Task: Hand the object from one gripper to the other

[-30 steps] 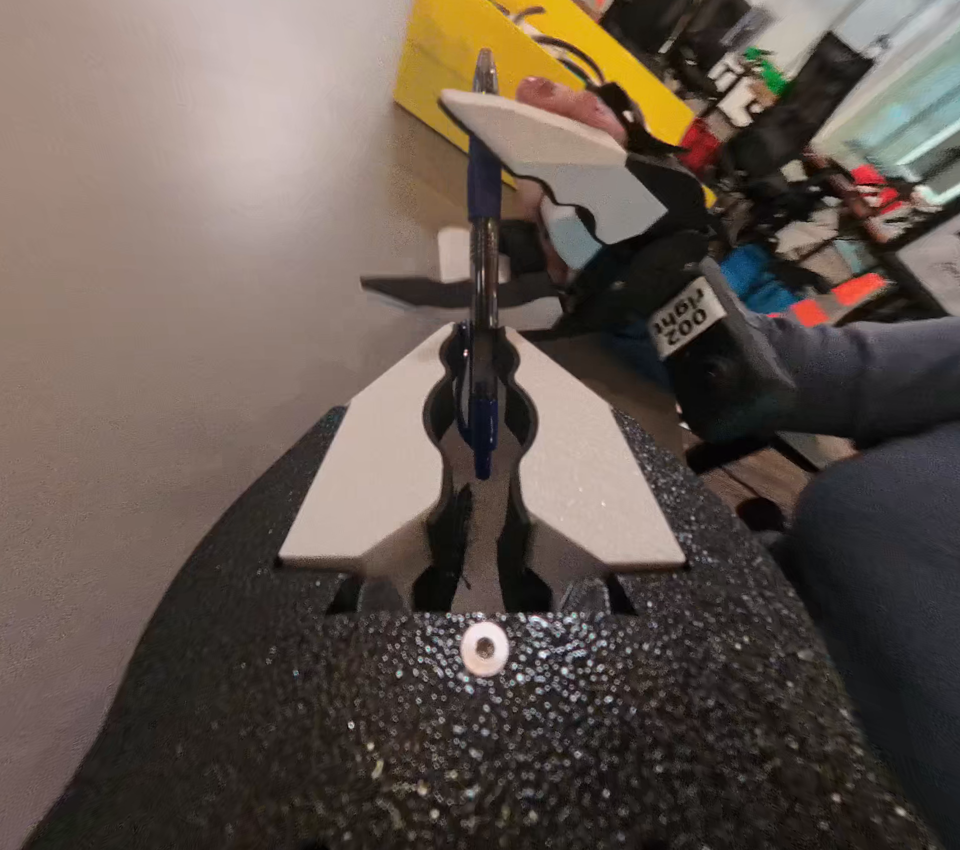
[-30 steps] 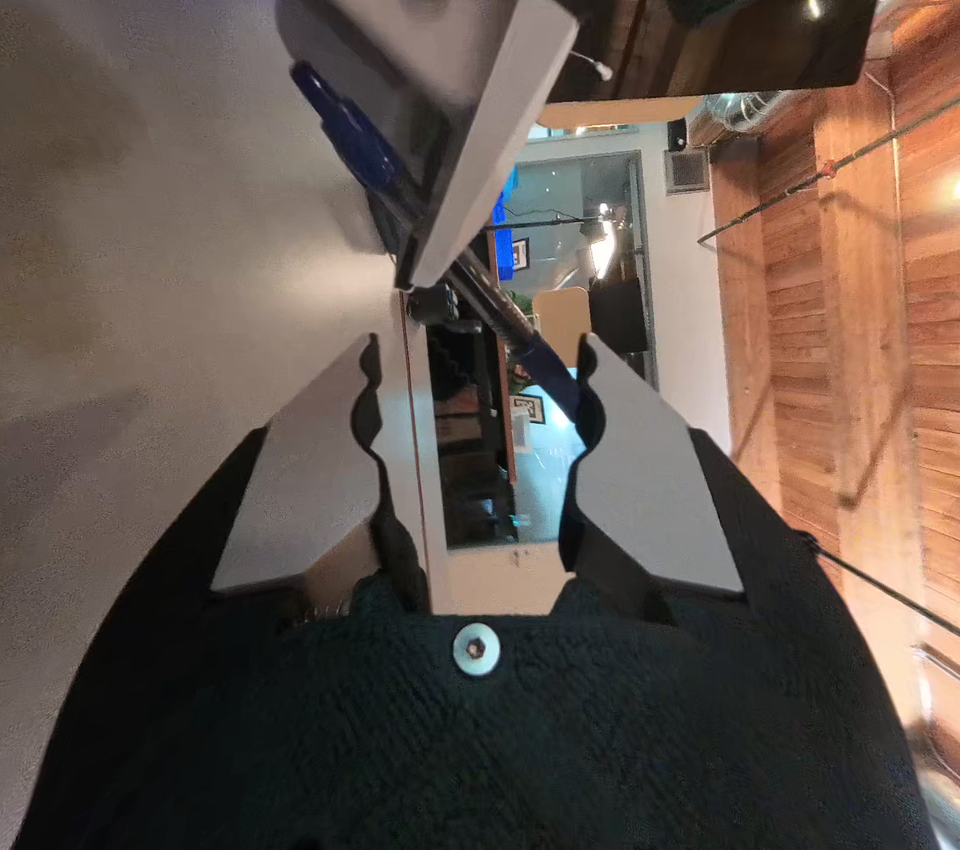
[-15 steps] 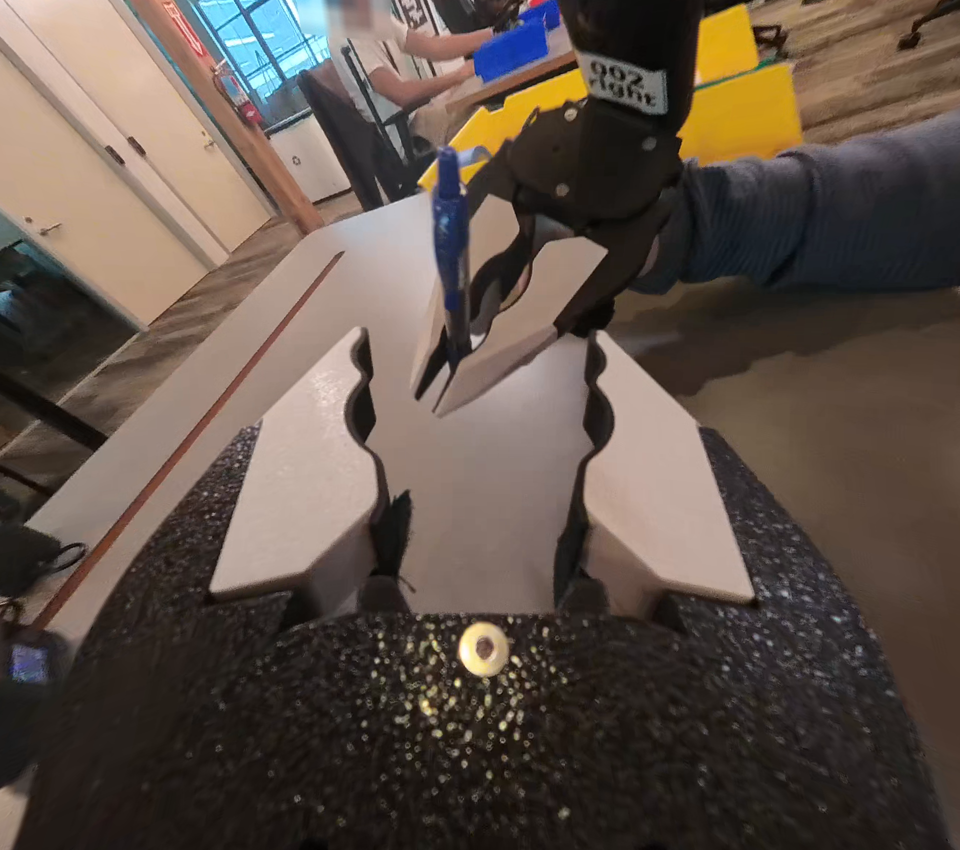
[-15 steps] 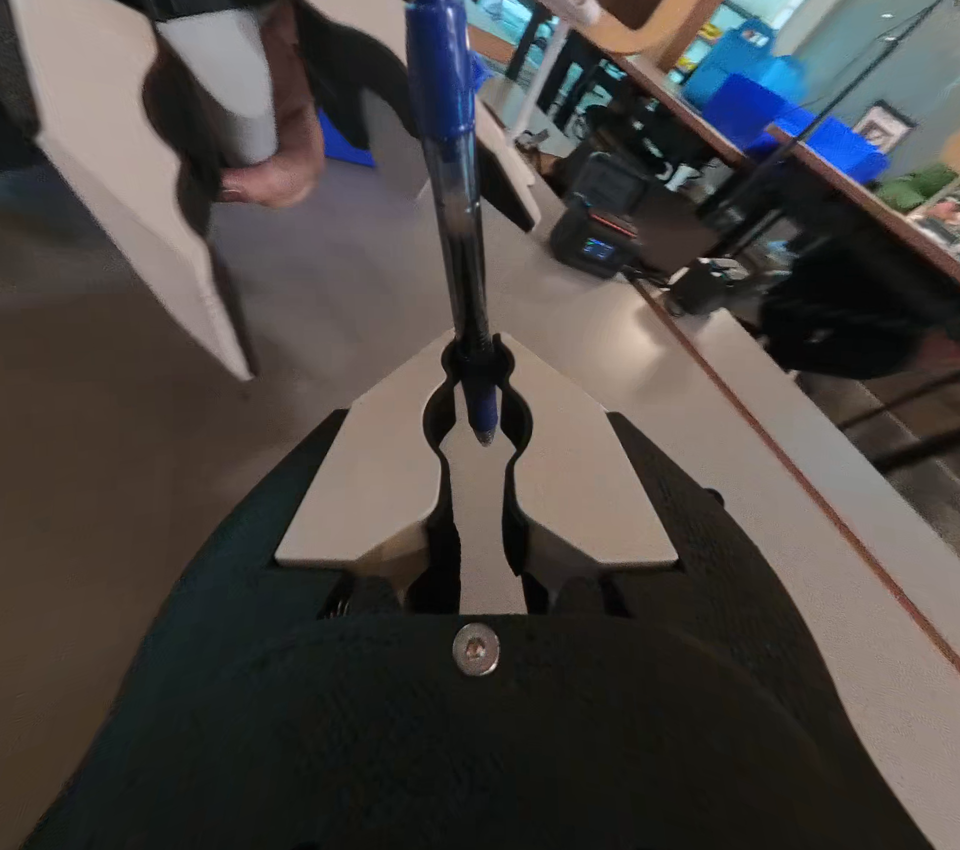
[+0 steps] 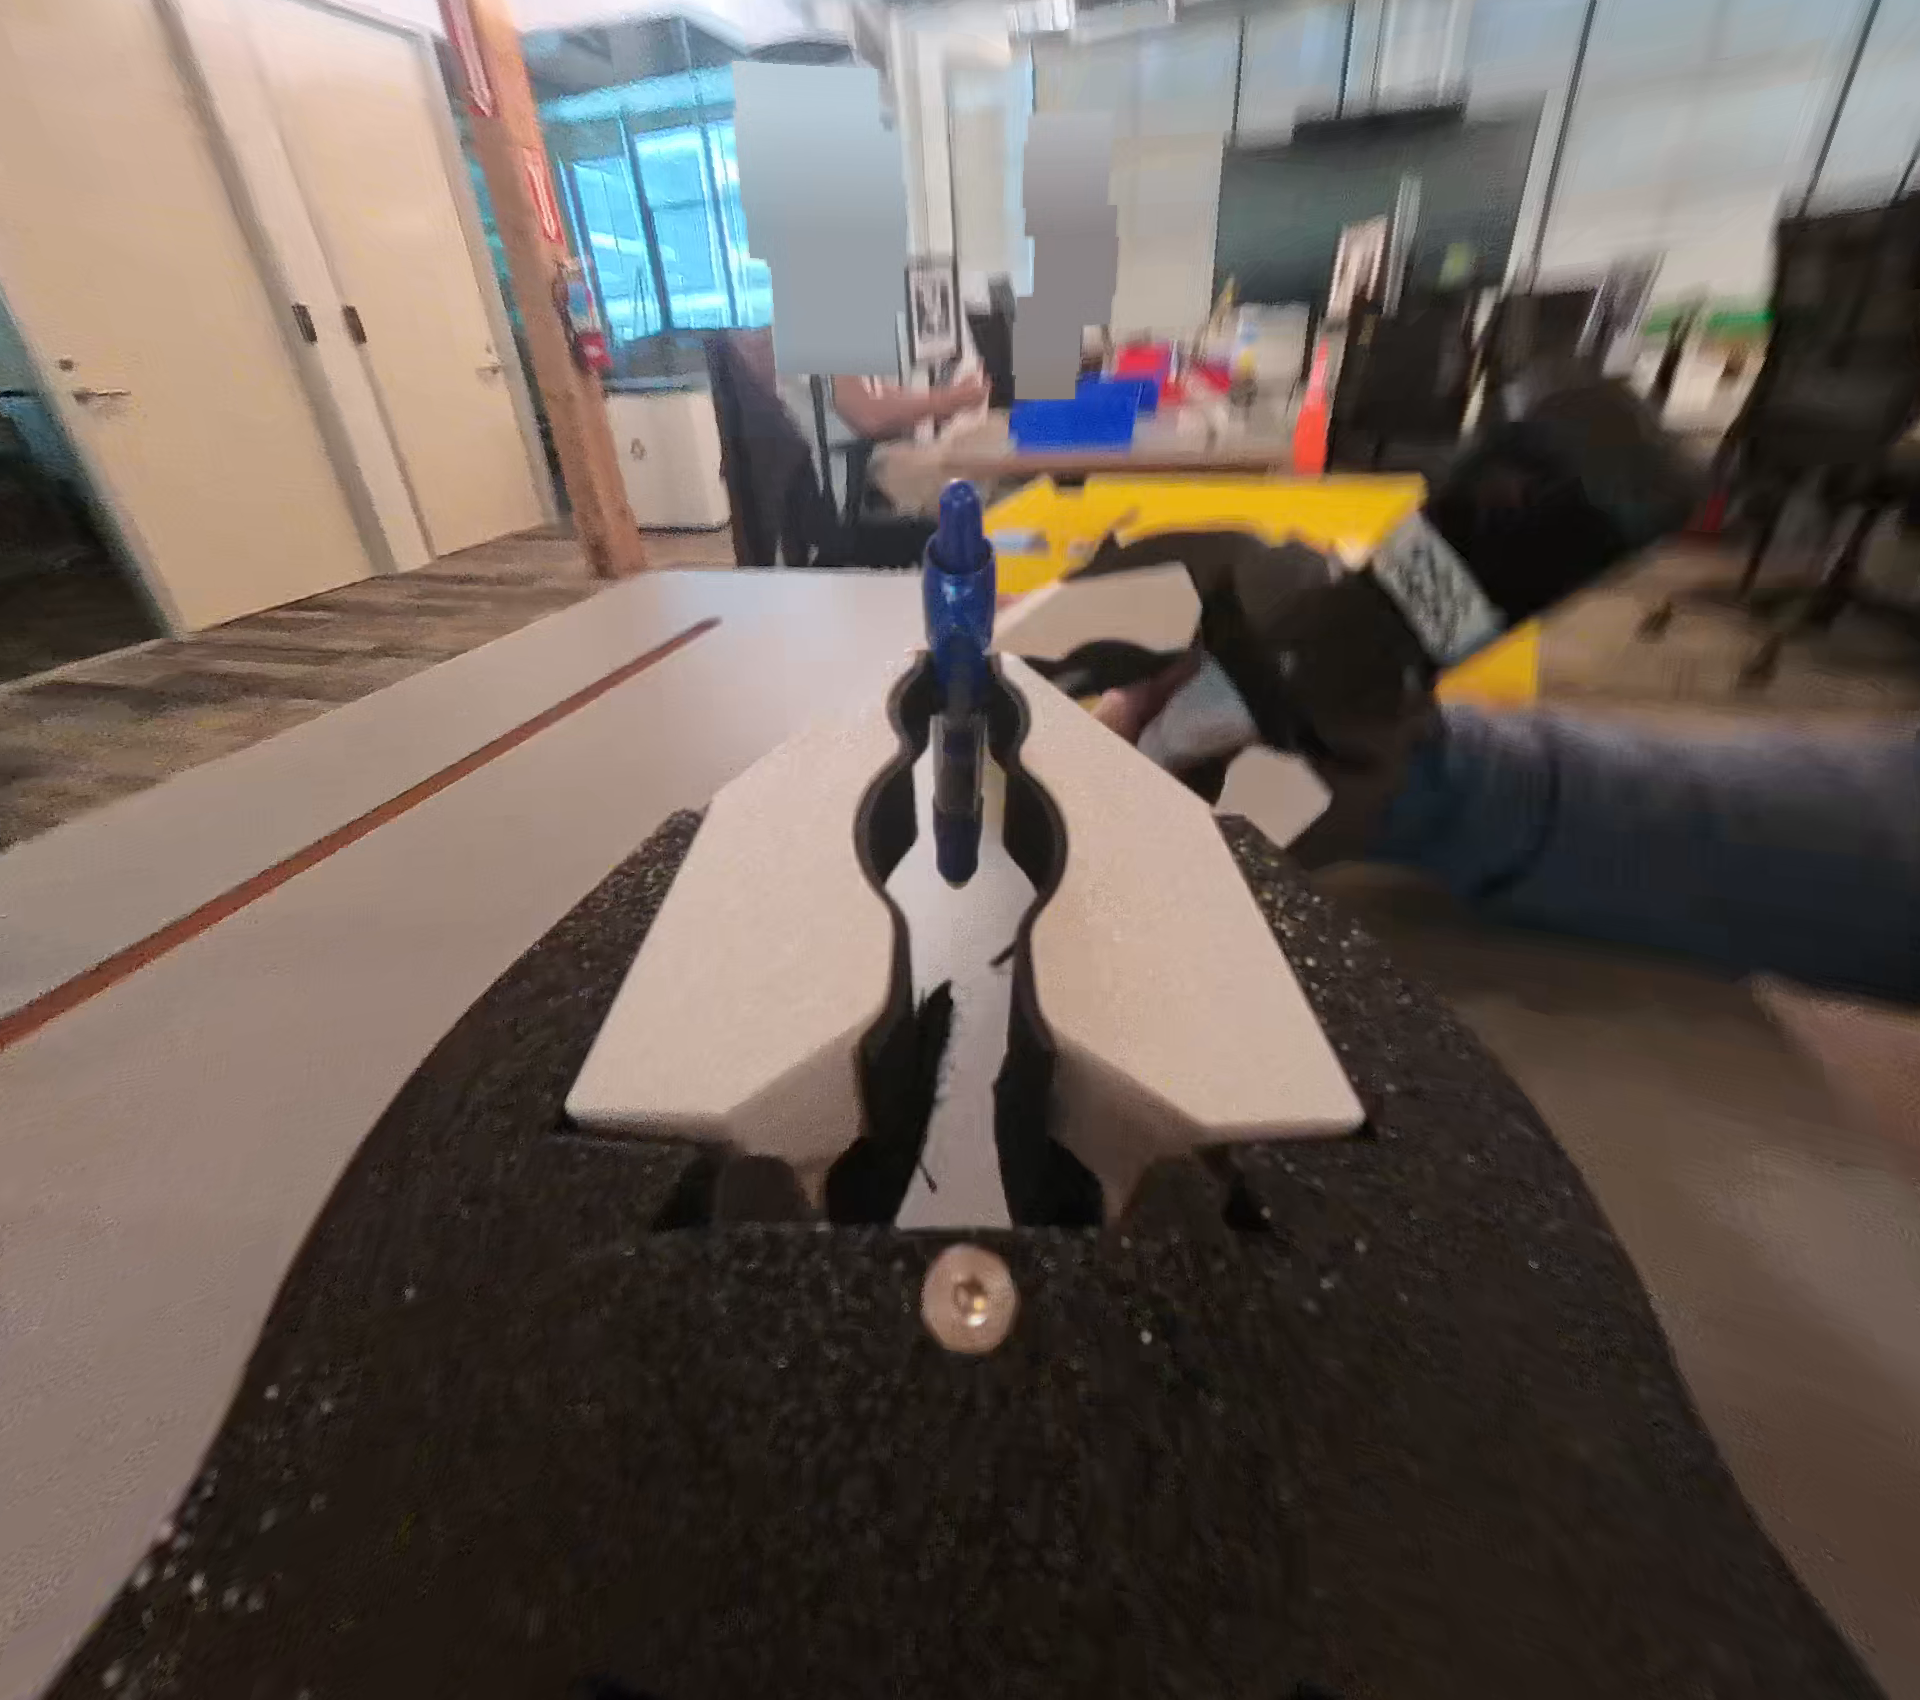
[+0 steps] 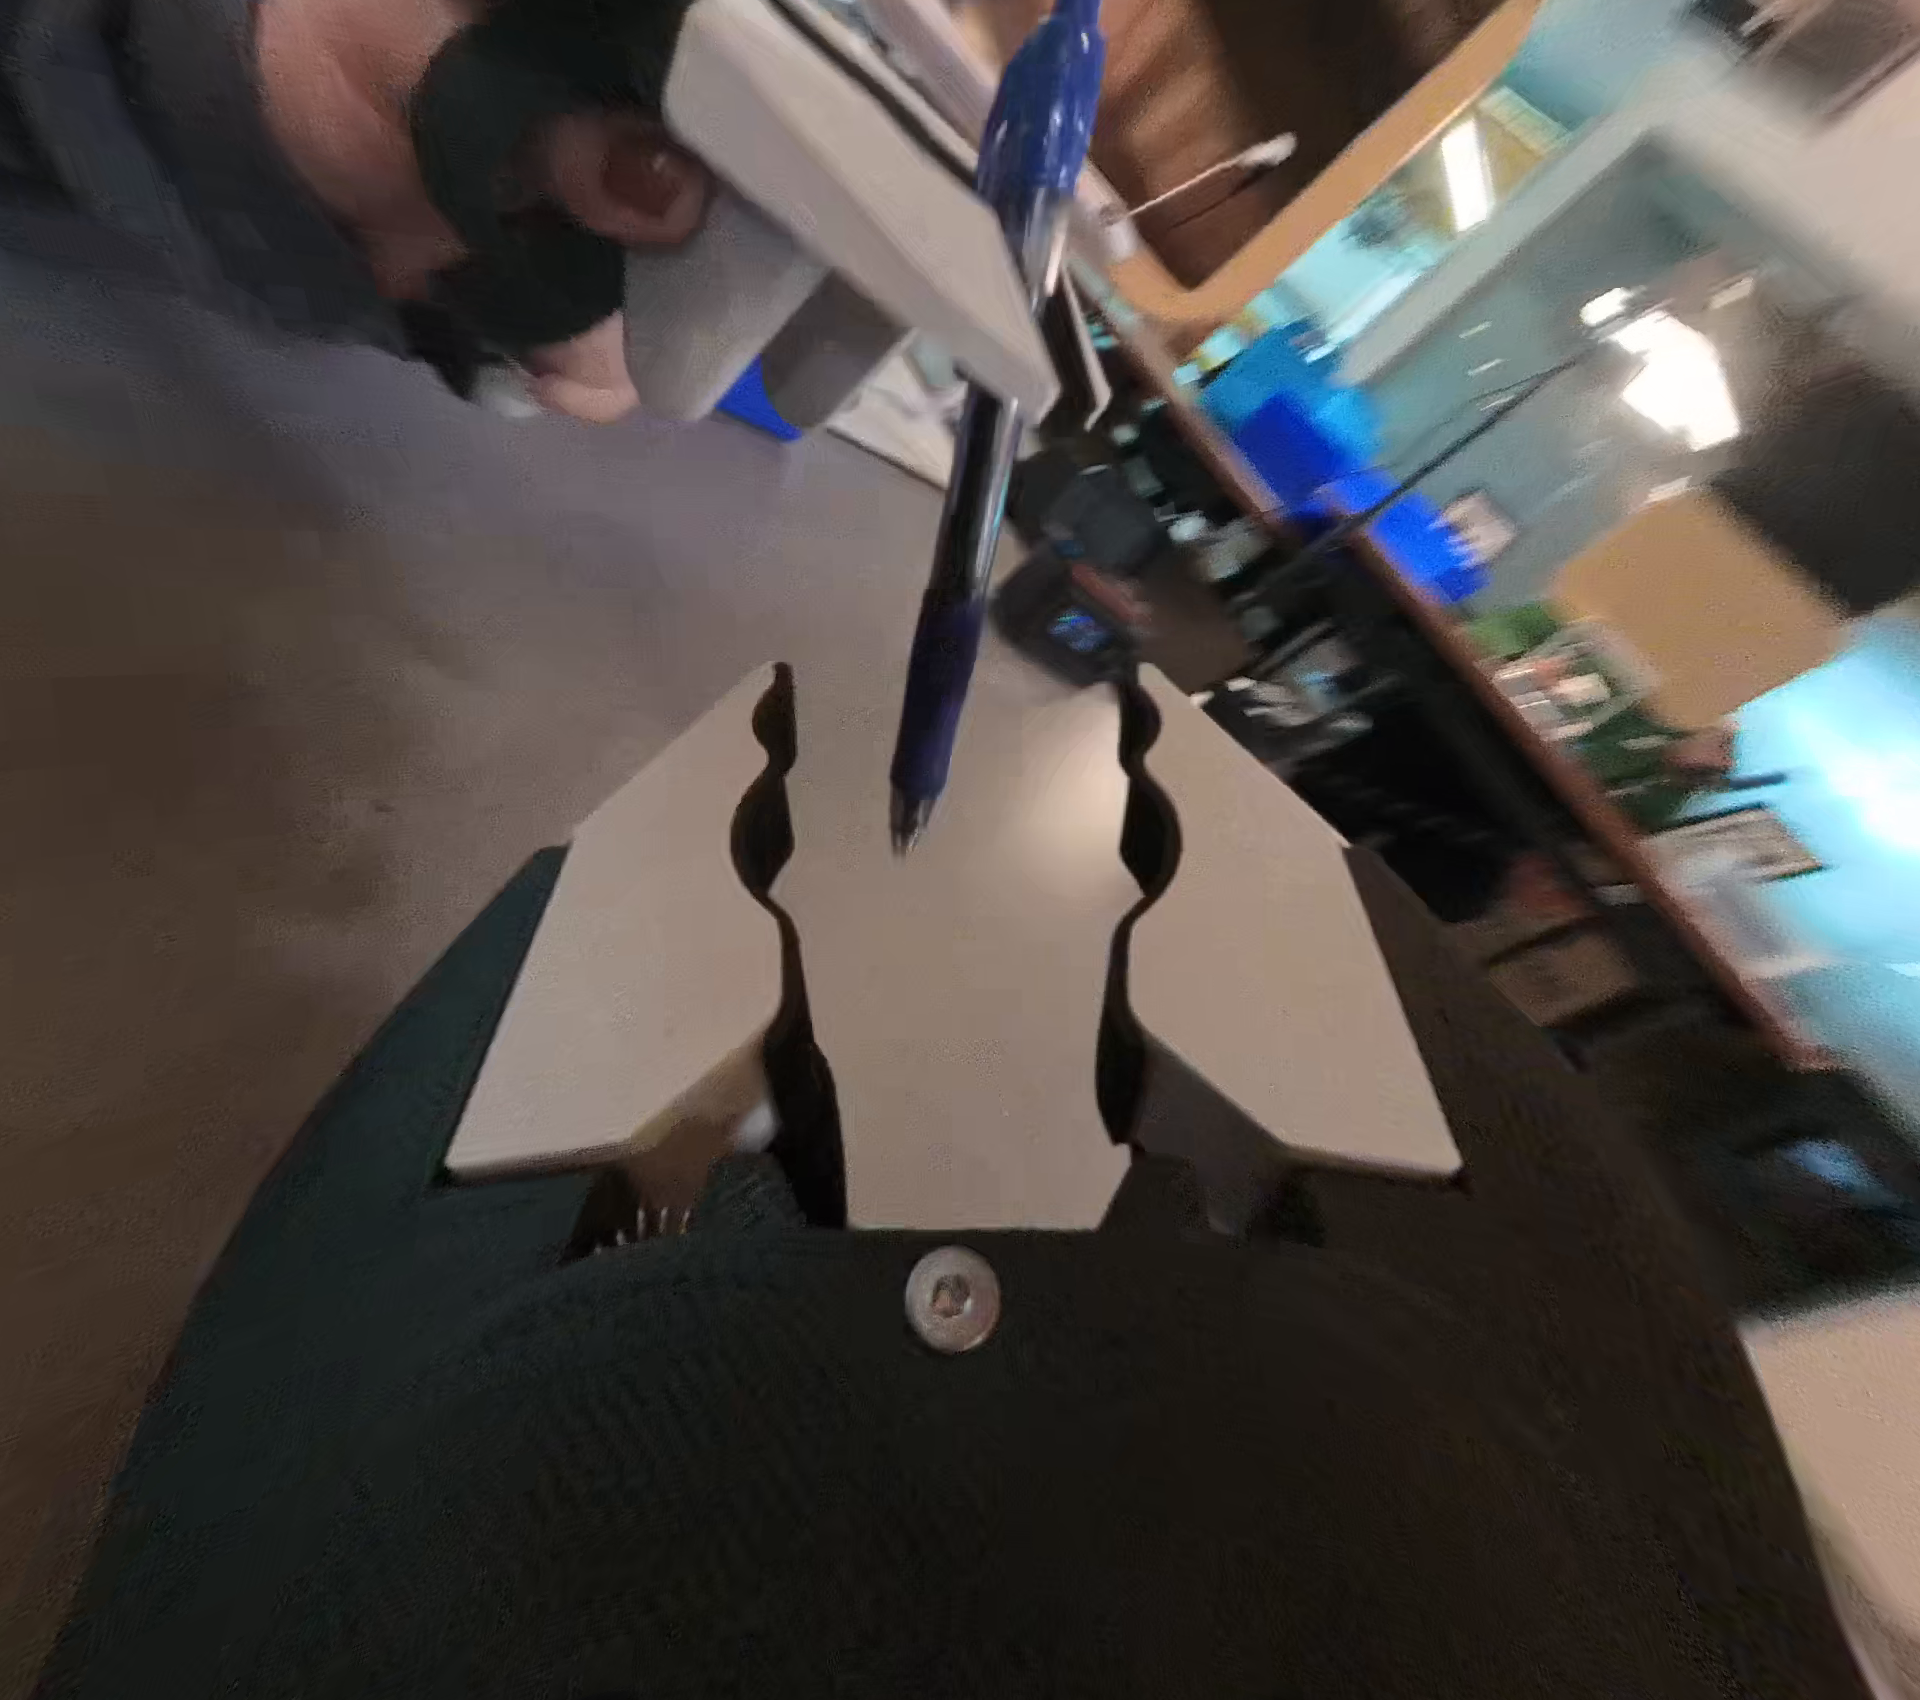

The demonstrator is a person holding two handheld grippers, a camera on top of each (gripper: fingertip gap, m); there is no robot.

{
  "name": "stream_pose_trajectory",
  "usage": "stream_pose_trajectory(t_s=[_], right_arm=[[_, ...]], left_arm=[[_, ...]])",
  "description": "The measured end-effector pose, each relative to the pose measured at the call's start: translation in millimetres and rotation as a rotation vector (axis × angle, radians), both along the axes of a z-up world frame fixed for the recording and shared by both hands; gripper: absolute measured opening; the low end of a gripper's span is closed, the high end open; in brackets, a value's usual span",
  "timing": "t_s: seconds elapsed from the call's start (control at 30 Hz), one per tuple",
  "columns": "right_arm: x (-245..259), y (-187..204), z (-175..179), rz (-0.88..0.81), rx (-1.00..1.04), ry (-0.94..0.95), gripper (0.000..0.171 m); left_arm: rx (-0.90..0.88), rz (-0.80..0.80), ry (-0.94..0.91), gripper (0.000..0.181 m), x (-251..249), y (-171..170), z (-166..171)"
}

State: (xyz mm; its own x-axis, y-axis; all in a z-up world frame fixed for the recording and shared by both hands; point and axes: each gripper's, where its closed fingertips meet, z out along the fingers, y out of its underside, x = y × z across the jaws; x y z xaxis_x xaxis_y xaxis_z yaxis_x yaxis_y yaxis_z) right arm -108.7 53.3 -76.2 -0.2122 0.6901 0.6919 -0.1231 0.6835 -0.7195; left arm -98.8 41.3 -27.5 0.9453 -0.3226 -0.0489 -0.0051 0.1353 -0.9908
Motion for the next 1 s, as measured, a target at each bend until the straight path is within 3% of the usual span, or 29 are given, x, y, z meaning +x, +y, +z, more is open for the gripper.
stream_pose_trajectory(t_s=[0.03,0.17,0.27,0.4,0.6,0.77,0.87,1.0], right_arm=[[0.0,2.8,6.8,-0.036,0.059,0.07,0.067],[2.8,3.2,30.3,-0.152,0.238,0.291,0.074],[2.6,1.8,39.4,-0.243,0.344,0.379,0.072],[7.8,-9.2,49.5,-0.272,0.427,0.466,0.048],[12.4,-15.7,48.2,-0.239,0.49,0.478,0.02],[14.0,-24.8,44.0,-0.192,0.539,0.473,0.022],[10.9,-27.5,38.3,-0.182,0.567,0.447,0.012],[7.8,-25.1,37.1,-0.166,0.472,0.401,0.01]], left_arm=[[0.038,-0.03,-0.108,0.007,-4.4,-3.5,8.7],[0.183,-0.092,-0.545,0.006,-35.6,-15.2,30.1],[0.21,-0.226,-0.844,0.006,-49.0,-18.6,31.8],[0.089,-0.372,-1.069,0.006,-47.0,-6.4,15.3],[-0.026,-0.52,-1.111,0.006,-25.5,-0.6,8.2],[-0.048,-0.511,-1.119,0.006,-26.1,1.2,4.2],[-0.038,-0.524,-1.137,0.006,-27.9,0.4,4.8],[-0.022,-0.491,-1.102,0.007,-30.0,0.5,5.9]])
